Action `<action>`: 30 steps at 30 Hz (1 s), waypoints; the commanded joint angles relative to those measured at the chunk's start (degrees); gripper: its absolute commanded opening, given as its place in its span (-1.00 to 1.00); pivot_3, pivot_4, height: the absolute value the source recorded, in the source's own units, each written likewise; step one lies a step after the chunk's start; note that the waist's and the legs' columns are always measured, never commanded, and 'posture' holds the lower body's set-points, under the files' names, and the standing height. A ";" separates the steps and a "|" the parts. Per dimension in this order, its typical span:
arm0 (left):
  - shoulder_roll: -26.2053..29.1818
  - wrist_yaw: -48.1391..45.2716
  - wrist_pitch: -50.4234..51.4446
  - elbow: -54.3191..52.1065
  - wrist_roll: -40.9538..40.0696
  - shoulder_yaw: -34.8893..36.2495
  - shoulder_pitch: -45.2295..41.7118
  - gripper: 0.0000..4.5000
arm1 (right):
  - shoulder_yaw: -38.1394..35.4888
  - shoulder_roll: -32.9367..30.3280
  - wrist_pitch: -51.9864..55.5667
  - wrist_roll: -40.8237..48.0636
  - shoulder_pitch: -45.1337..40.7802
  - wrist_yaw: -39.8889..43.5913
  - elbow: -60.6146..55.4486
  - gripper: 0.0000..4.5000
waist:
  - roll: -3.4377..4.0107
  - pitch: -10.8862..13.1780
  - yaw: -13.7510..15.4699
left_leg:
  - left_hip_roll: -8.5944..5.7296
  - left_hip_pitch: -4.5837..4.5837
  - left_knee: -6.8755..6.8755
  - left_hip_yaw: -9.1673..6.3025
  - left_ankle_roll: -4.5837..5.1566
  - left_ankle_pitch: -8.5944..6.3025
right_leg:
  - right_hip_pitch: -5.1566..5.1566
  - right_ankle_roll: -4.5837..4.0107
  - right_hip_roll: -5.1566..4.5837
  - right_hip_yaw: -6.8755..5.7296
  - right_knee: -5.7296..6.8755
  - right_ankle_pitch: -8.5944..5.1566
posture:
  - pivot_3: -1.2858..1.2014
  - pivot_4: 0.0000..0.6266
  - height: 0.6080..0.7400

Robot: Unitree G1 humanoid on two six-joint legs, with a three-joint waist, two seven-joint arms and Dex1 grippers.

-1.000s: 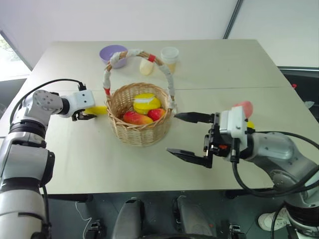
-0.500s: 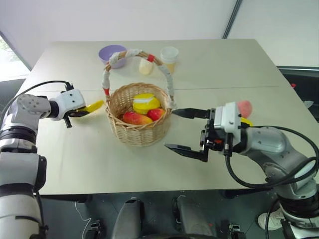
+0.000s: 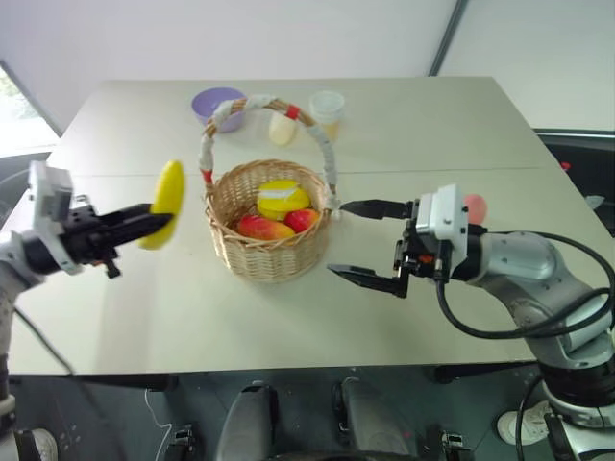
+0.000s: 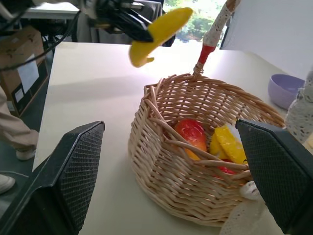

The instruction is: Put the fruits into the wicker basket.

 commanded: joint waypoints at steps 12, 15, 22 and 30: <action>-9.42 13.31 -7.07 -3.15 15.94 -29.62 -23.74 -0.86 | -2.04 0.10 -0.75 -0.84 -1.49 -1.40 -0.87 1.00 | 0.03 -0.01 -0.52 | -0.14 0.02 -0.03 0.19 0.03 0.00 | -0.07 -0.01 0.60 0.14 -0.01 -0.01 | 0.03 -0.52 1.00; -9.32 10.69 -10.90 0.15 19.68 -31.66 -24.52 -0.86 | -2.32 0.09 -0.53 -0.72 -0.97 -2.42 -1.60 1.00 | 0.03 -0.01 -0.52 | -0.13 0.01 -0.03 0.20 0.03 0.00 | -0.07 -0.01 0.61 0.12 -0.01 -0.01 | 0.03 -0.52 1.00; -9.68 7.17 -12.87 2.31 19.63 -29.72 -24.85 0.45 | -7.45 -1.97 1.27 -1.28 4.11 -5.86 -0.92 1.00 | 0.03 -0.01 -0.12 | -0.15 -0.04 -0.02 0.19 0.03 0.00 | -0.06 0.00 0.49 0.13 -0.04 -0.02 | 0.03 -0.52 1.00; -8.79 3.93 -3.61 -8.39 6.32 -24.55 -17.80 0.85 | -19.66 -5.67 -2.20 -8.89 18.63 -8.34 12.14 1.00 | 0.02 -0.01 -0.22 | -0.14 -0.03 -0.02 0.21 0.06 -0.02 | -0.03 0.01 0.47 0.16 -0.06 -0.02 | 0.03 -0.52 1.00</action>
